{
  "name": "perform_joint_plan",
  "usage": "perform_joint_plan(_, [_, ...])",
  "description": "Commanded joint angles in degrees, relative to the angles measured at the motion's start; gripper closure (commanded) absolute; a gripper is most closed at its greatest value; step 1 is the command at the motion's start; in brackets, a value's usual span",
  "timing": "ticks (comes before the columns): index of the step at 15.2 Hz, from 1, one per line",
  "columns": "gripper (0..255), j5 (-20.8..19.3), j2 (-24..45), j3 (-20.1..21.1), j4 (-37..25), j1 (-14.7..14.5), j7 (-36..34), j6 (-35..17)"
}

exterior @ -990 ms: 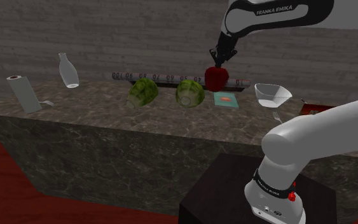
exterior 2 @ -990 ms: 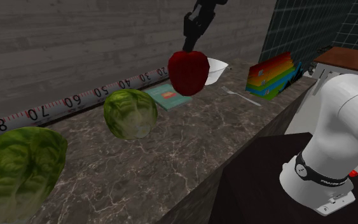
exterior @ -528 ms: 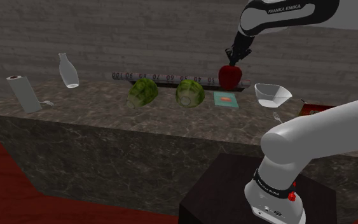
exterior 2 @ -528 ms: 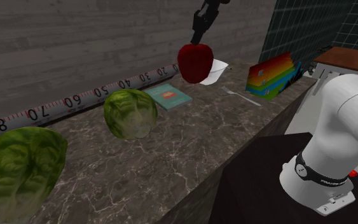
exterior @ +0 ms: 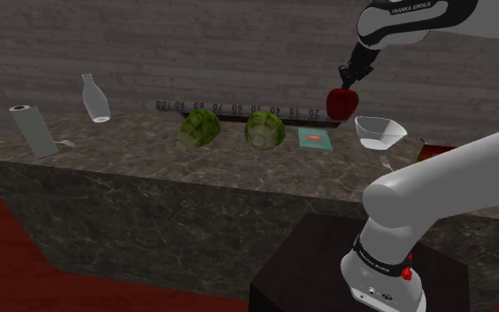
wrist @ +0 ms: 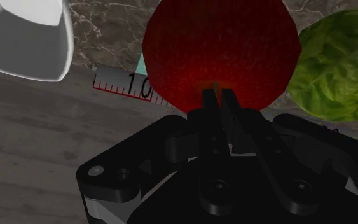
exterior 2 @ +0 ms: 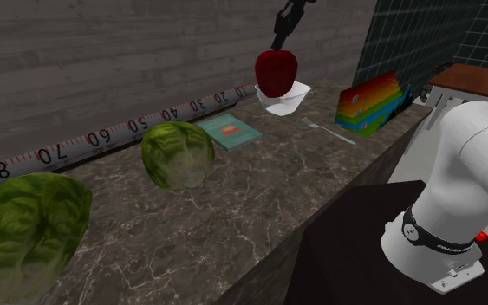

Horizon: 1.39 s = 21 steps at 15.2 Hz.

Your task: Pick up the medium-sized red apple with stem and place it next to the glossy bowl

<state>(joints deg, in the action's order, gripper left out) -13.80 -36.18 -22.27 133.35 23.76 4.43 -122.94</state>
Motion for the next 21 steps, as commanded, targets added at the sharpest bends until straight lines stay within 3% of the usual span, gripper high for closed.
perform_joint_plan(1, [255,0.1,1.5,-3.1,-1.7,0.1,3.3,-0.4])
perform_joint_plan(4, [255,1.0,4.8,-8.3,-5.4,-0.4,8.8,-0.7])
perform_joint_plan(21, [255,-0.3,6.7,-11.4,6.1,0.1,9.2,-14.1])
